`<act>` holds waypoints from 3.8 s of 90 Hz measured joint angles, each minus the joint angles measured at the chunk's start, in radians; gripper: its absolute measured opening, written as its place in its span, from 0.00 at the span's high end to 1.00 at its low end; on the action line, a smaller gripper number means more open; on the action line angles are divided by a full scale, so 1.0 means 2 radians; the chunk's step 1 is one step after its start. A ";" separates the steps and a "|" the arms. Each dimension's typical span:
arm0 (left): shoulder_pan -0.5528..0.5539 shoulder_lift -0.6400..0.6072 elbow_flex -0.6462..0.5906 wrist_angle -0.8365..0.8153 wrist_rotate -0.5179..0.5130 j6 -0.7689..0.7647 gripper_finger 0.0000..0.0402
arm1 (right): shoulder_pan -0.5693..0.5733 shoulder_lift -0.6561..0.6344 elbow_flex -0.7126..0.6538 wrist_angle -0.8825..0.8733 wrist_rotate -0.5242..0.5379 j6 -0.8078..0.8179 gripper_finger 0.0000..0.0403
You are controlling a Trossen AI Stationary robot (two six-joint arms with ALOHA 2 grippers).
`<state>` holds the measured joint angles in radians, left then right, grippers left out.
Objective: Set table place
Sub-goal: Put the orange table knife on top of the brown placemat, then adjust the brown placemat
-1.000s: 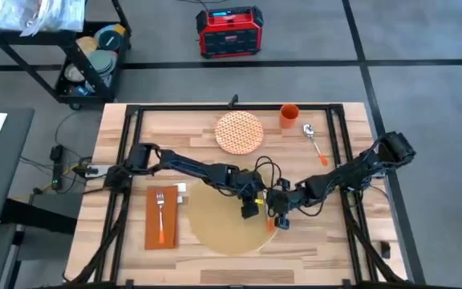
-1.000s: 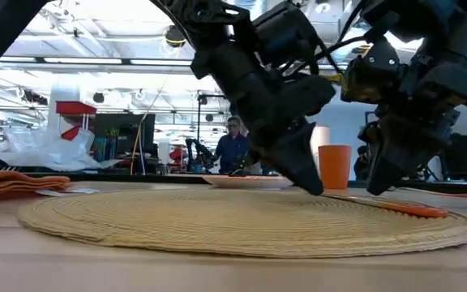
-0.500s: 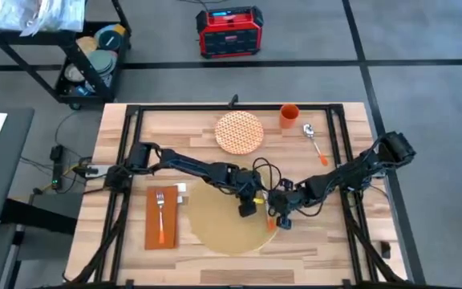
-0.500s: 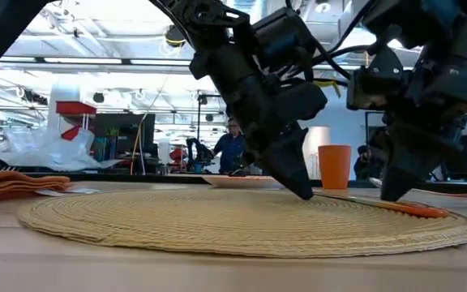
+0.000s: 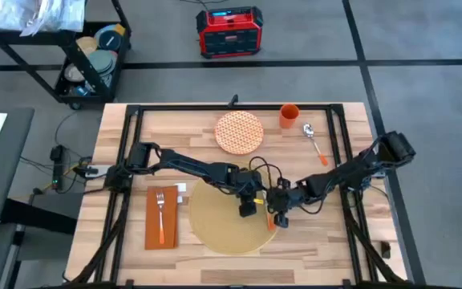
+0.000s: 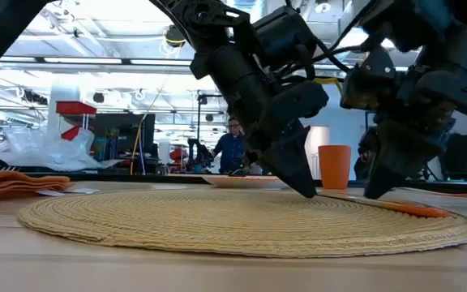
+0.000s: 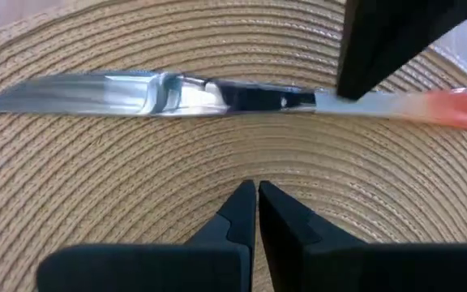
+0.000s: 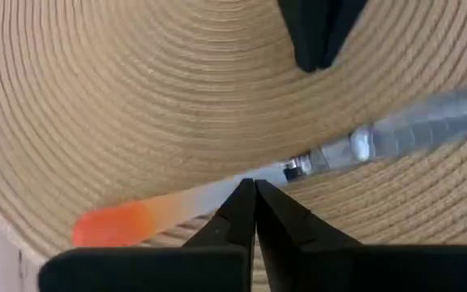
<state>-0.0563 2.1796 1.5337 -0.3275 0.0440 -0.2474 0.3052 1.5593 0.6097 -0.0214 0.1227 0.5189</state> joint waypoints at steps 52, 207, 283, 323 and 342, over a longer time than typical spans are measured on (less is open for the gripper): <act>0.002 0.000 0.000 0.019 0.000 0.003 1.00 | -0.023 0.001 -0.003 0.042 -0.012 -0.039 1.00; 0.037 -0.084 0.000 -0.206 0.021 0.056 1.00 | -0.022 -0.001 -0.004 -0.020 -0.024 -0.004 1.00; -0.022 -0.085 -0.133 -0.125 0.033 0.030 1.00 | -0.022 0.000 -0.005 -0.022 -0.023 0.002 1.00; -0.024 -0.083 -0.133 -0.096 0.033 0.030 1.00 | -0.055 -0.010 -0.003 -0.102 0.005 0.060 1.00; -0.024 -0.083 -0.133 -0.090 0.032 0.030 1.00 | -0.055 -0.020 -0.006 -0.084 0.001 0.046 1.00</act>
<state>-0.1036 2.0132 1.2675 -0.5079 0.1081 -0.1879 0.1944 1.5187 0.5985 -0.1896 0.1242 0.6107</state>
